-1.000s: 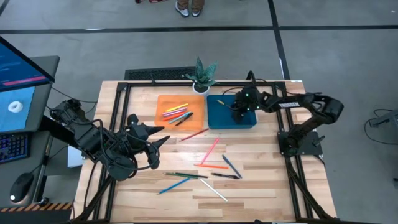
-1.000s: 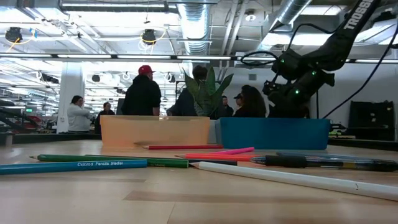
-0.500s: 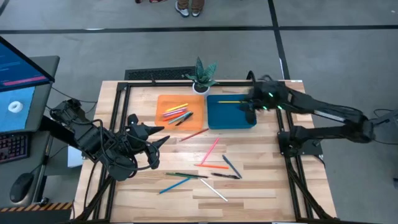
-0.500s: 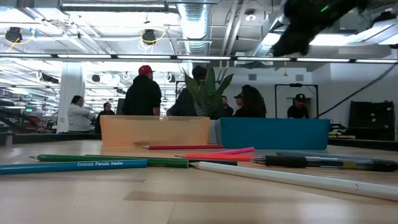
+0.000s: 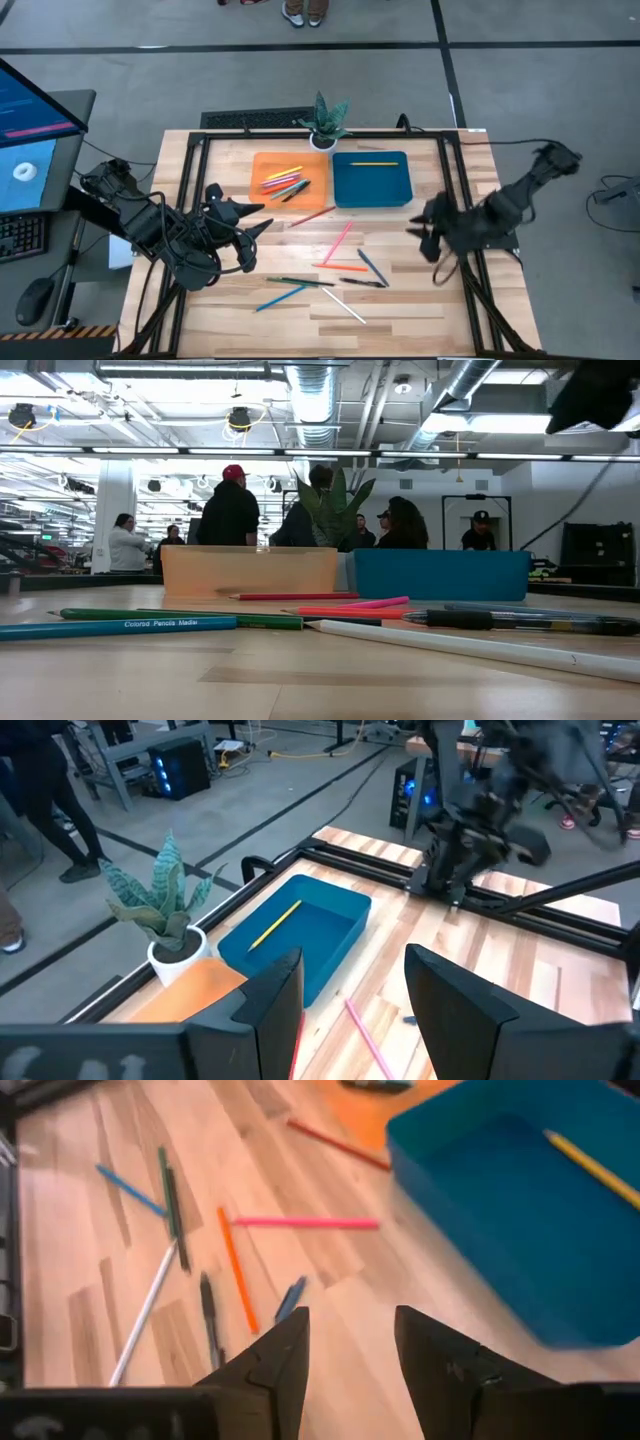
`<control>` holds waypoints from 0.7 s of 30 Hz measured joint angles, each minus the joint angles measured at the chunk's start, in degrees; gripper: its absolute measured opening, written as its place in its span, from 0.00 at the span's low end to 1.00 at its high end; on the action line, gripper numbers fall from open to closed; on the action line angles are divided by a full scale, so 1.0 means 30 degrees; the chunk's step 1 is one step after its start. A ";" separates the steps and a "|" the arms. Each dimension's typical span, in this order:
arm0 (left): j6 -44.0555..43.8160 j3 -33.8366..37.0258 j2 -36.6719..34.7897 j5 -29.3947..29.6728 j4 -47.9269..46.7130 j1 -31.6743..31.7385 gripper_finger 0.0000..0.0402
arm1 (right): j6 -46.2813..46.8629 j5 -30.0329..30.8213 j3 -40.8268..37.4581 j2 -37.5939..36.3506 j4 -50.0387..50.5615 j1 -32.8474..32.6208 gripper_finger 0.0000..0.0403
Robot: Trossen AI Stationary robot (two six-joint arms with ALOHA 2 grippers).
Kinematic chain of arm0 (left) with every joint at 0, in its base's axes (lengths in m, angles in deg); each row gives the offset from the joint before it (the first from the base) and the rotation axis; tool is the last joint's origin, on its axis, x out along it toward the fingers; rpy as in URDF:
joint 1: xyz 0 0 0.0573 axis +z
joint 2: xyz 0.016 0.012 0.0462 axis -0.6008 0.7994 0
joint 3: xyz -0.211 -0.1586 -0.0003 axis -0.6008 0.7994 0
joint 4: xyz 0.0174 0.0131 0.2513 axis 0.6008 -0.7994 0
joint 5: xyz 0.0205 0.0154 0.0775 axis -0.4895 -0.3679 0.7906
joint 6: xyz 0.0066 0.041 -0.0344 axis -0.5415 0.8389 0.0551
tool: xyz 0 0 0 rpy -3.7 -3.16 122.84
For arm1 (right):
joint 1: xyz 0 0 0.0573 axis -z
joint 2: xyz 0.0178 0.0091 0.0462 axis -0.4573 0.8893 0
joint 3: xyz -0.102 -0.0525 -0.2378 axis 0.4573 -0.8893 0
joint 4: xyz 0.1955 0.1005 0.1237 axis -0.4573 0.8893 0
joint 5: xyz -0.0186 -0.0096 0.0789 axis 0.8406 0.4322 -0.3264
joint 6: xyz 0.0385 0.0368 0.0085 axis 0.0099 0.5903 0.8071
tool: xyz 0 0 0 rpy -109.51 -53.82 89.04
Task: Sort pens & pencils
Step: Put the orange pencil into the blue bin
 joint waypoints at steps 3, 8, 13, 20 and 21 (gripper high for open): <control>-0.0121 0.0000 -0.0001 -0.0170 0.0013 0.0000 0.42 | 0.2714 0.1300 -0.0007 0.2434 -0.0012 -0.1939 0.43; -0.0429 0.0004 -0.0001 -0.0430 0.0020 0.0000 0.42 | 0.4398 0.1592 -0.0015 0.5931 -0.2060 -0.2277 0.46; -0.0793 0.0000 0.0000 -0.0897 0.0027 0.0000 0.42 | -0.1141 -0.0305 -0.0008 0.7880 -0.8463 -0.0070 0.50; -0.0712 0.0000 -0.0003 -0.1092 0.0021 0.0000 0.42 | -1.1068 -0.3735 -0.0007 1.0479 -1.6510 0.3477 0.51; -0.0710 0.0000 0.0004 -0.1092 0.0013 0.0000 0.42 | -1.1973 -0.4527 -0.0007 1.0917 -1.7596 0.3907 0.50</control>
